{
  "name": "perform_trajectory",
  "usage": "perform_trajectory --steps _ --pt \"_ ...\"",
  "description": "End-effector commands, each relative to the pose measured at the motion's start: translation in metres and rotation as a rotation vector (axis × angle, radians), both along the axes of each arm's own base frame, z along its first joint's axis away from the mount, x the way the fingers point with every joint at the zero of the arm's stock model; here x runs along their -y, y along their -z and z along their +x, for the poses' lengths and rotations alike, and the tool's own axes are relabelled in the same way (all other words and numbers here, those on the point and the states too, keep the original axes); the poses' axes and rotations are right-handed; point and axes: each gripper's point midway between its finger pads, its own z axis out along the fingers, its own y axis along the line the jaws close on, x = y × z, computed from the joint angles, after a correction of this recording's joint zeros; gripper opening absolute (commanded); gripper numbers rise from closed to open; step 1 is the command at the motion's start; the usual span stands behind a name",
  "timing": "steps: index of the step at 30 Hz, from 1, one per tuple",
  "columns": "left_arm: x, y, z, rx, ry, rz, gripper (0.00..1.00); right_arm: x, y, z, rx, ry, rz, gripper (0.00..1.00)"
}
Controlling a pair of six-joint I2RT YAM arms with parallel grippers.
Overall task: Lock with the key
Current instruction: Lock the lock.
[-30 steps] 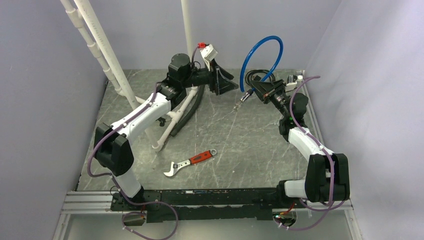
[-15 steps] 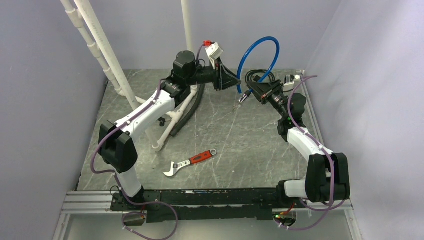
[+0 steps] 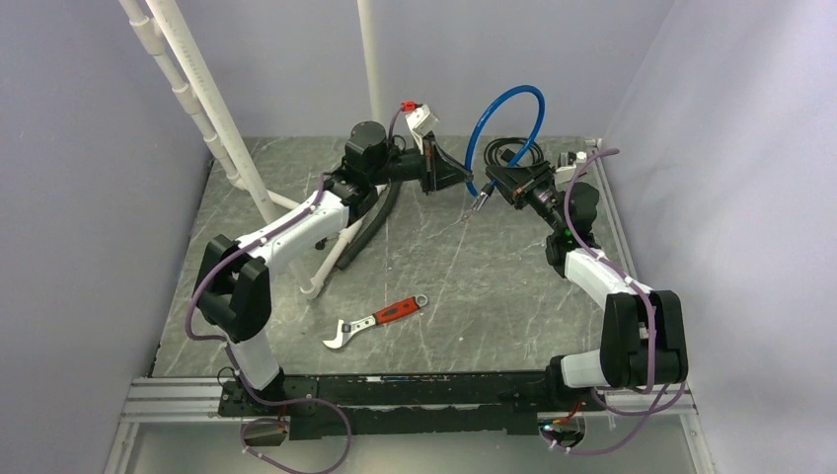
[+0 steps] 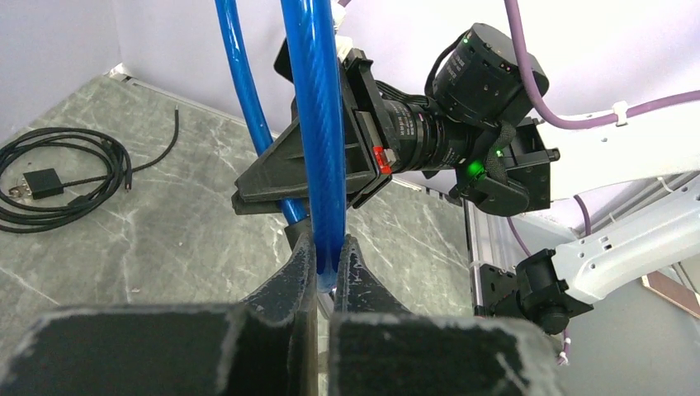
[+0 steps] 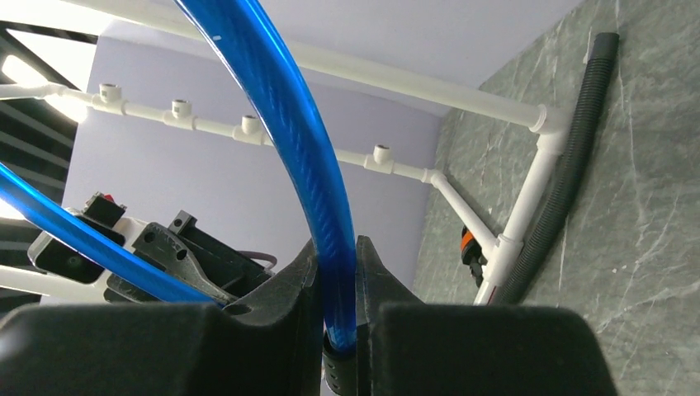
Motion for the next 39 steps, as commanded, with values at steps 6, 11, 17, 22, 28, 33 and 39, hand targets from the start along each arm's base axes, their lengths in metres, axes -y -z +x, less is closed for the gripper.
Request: perform_trajectory --steps 6,11,17,22,28,33,39 --pt "0.005 0.033 -0.011 -0.069 0.072 0.124 0.13 -0.008 -0.067 -0.019 0.276 -0.038 -0.013 0.00" --pt "0.005 0.034 -0.003 -0.073 0.059 0.177 0.23 -0.013 -0.063 -0.025 0.311 -0.058 -0.072 0.00" --pt "0.010 0.040 0.005 -0.131 0.047 0.222 0.27 -0.019 -0.061 -0.028 0.337 -0.076 -0.110 0.00" --pt "0.014 0.048 0.007 -0.159 0.052 0.249 0.28 -0.024 -0.061 -0.028 0.348 -0.088 -0.125 0.00" --pt "0.023 0.052 0.002 -0.164 0.077 0.261 0.34 -0.031 -0.061 -0.028 0.359 -0.105 -0.143 0.00" --pt "0.033 0.063 -0.006 -0.181 0.114 0.296 0.43 -0.035 -0.063 -0.027 0.366 -0.112 -0.144 0.00" --pt "0.032 0.077 0.000 -0.218 0.079 0.337 0.45 -0.035 -0.068 -0.027 0.382 -0.109 -0.136 0.00"
